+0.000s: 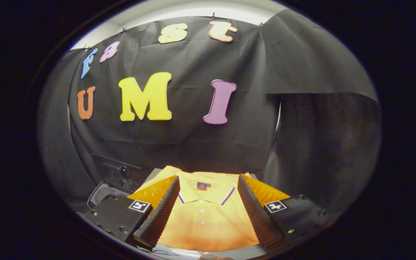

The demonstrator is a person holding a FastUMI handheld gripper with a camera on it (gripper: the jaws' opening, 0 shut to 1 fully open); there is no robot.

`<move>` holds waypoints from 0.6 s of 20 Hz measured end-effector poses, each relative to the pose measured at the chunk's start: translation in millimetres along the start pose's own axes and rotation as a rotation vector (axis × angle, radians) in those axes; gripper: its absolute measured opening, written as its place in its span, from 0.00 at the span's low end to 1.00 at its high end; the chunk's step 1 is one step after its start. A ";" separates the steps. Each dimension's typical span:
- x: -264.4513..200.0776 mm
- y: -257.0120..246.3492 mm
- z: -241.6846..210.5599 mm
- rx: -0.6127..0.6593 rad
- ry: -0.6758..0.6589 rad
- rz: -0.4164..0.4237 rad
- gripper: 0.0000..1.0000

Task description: Put the clothes into the washing machine and then close the washing machine lid.

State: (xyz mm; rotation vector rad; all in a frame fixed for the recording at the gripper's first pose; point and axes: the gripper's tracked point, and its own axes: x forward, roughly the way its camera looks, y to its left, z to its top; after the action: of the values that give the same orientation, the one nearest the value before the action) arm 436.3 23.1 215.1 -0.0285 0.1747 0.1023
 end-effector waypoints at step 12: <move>51.0 8.3 -88.7 0.032 0.332 -0.014 1.00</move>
State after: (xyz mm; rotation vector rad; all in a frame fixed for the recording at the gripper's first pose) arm 470.1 33.1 118.7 -0.0144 0.5082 0.0806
